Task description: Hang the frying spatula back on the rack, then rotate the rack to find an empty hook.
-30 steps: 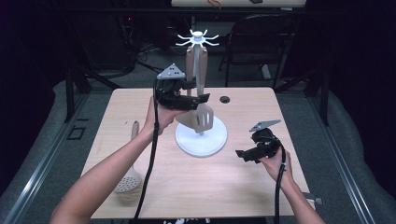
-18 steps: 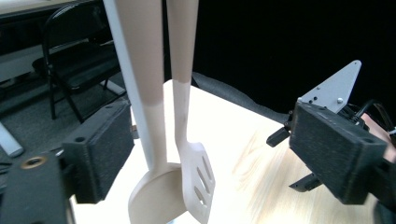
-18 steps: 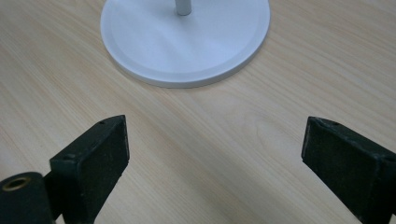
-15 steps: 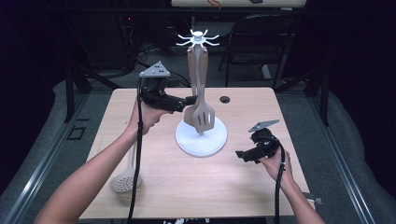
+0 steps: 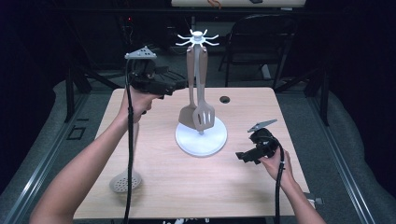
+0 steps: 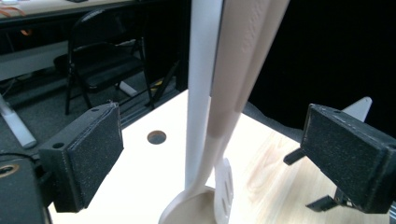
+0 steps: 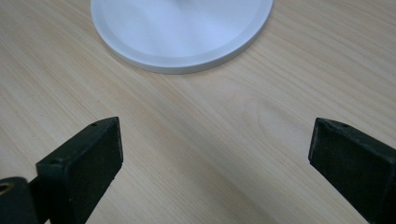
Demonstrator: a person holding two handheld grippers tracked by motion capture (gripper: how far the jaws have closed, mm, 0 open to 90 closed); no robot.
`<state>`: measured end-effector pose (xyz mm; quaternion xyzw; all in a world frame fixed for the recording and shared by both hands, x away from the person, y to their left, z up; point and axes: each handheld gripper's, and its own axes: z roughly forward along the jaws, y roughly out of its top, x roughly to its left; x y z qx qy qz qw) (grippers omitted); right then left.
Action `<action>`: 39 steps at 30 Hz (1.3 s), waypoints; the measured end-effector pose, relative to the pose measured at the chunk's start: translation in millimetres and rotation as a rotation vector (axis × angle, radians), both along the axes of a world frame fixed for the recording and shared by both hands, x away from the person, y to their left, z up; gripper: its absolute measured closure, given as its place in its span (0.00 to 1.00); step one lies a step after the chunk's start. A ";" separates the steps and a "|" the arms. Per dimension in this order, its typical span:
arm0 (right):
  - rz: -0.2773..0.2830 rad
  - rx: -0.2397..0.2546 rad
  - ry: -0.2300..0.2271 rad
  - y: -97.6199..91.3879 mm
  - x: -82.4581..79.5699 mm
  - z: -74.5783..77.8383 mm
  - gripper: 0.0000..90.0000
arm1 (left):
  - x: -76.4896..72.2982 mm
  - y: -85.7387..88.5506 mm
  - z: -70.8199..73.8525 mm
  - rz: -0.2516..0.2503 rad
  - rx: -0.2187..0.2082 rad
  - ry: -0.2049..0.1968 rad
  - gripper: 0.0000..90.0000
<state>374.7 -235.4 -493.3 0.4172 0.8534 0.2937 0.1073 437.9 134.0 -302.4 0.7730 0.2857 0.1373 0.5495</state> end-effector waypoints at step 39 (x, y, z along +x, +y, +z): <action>0.034 -0.048 -0.001 3.6 -2.1 -3.8 0.10 | 9.4 -8.6 52.6 0.059 0.005 -0.174 1.00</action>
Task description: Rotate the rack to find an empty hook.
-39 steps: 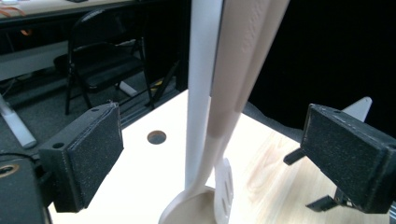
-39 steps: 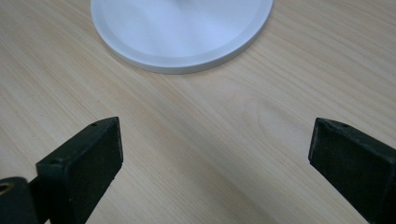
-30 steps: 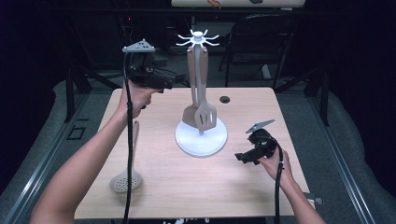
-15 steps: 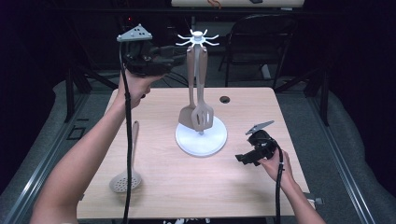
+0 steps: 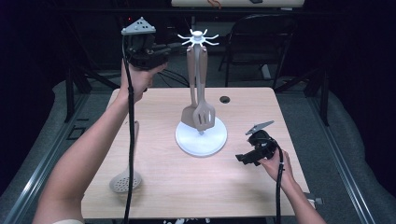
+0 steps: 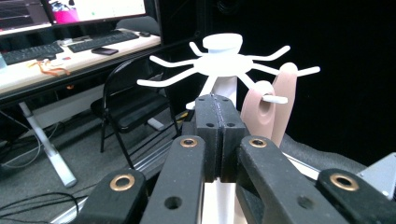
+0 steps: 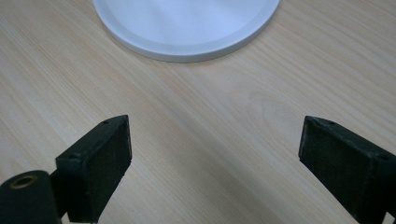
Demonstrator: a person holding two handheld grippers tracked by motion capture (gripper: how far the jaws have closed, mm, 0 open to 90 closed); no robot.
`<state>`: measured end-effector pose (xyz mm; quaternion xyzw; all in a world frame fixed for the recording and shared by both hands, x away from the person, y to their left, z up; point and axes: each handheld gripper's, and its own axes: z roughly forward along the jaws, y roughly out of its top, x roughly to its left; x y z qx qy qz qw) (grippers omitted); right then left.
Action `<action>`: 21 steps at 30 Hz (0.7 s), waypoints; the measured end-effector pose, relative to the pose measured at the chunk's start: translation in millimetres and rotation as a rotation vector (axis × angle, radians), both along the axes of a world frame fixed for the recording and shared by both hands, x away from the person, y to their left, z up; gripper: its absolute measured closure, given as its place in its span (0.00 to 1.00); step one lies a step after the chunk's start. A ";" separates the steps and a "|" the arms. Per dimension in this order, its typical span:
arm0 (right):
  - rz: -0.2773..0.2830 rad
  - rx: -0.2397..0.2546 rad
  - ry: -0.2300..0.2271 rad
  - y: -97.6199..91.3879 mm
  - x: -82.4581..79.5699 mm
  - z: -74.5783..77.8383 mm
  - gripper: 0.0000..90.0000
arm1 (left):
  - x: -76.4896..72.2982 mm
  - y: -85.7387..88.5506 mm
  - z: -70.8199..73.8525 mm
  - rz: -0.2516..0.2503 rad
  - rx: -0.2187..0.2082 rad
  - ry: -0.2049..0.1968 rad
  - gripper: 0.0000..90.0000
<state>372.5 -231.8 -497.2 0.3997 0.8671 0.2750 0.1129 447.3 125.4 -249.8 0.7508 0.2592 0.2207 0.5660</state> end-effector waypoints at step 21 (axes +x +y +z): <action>0.020 -0.037 -0.016 2.4 -2.1 1.8 0.11 | 6.4 5.3 2.6 0.062 -0.007 0.002 1.00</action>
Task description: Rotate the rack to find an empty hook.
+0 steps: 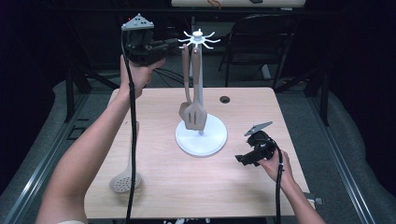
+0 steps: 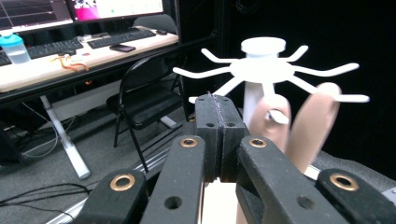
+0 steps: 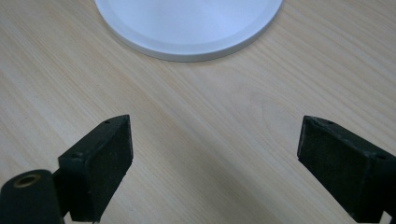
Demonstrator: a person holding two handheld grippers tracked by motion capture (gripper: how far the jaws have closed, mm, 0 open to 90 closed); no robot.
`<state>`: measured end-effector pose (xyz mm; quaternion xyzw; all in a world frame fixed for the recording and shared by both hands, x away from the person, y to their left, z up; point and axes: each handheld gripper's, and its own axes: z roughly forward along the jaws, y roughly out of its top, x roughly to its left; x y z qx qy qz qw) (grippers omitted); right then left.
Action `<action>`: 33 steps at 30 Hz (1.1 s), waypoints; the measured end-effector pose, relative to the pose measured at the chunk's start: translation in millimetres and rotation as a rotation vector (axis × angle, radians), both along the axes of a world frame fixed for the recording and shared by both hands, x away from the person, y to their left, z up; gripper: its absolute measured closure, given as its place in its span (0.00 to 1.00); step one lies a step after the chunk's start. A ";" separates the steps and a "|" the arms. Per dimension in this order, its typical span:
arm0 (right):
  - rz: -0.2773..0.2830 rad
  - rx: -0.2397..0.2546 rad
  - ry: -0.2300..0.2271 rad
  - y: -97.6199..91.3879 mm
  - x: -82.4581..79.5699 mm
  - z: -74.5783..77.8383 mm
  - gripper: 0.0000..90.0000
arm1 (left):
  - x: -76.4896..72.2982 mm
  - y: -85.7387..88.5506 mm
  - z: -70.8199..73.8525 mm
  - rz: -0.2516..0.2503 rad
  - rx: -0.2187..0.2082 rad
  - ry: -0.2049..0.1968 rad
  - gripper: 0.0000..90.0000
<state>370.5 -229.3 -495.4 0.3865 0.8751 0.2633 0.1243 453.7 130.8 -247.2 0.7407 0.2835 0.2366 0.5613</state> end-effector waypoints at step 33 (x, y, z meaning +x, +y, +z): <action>0.006 0.004 -0.005 2.5 -0.2 0.1 0.11 | -29.9 -4.3 6.4 -0.105 0.007 -0.044 1.00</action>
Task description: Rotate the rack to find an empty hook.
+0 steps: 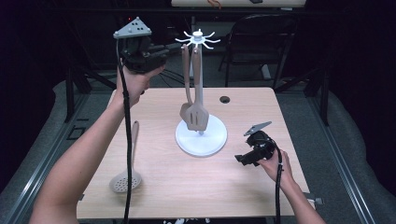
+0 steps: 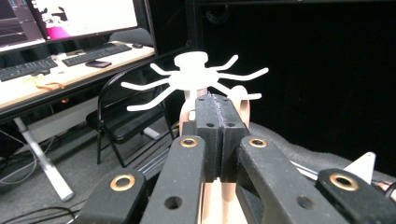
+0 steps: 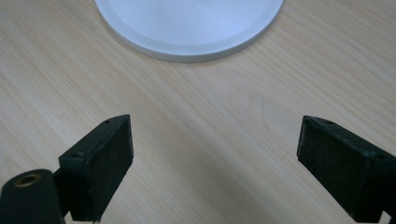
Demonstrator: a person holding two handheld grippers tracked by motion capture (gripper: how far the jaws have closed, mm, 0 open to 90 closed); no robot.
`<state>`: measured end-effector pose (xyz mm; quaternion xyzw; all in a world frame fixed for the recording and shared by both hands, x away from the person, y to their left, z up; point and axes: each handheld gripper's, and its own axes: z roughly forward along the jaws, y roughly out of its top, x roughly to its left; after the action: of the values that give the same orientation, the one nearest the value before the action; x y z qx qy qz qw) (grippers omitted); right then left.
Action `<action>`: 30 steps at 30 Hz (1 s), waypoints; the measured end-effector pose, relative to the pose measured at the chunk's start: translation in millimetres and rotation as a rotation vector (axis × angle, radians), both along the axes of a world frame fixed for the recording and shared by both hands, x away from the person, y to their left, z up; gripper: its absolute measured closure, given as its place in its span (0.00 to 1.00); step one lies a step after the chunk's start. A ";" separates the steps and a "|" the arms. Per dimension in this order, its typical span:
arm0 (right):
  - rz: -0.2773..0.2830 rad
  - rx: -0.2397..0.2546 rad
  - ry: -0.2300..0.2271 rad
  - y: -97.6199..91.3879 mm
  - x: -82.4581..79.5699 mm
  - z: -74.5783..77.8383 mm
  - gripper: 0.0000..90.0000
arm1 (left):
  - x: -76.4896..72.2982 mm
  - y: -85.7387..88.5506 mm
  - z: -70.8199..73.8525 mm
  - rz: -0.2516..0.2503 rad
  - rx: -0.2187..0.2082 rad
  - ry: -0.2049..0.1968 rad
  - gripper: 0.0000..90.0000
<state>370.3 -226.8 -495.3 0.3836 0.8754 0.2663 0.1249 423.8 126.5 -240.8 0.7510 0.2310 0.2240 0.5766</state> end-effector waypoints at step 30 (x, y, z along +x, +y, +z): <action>-0.011 0.004 -0.002 -1.0 -0.5 0.3 0.11 | 10.0 -2.1 -2.7 0.036 0.026 0.006 1.00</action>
<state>369.8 -227.9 -495.0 0.3885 0.8726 0.2676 0.1268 433.8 124.3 -243.5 0.7549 0.2430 0.2351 0.5620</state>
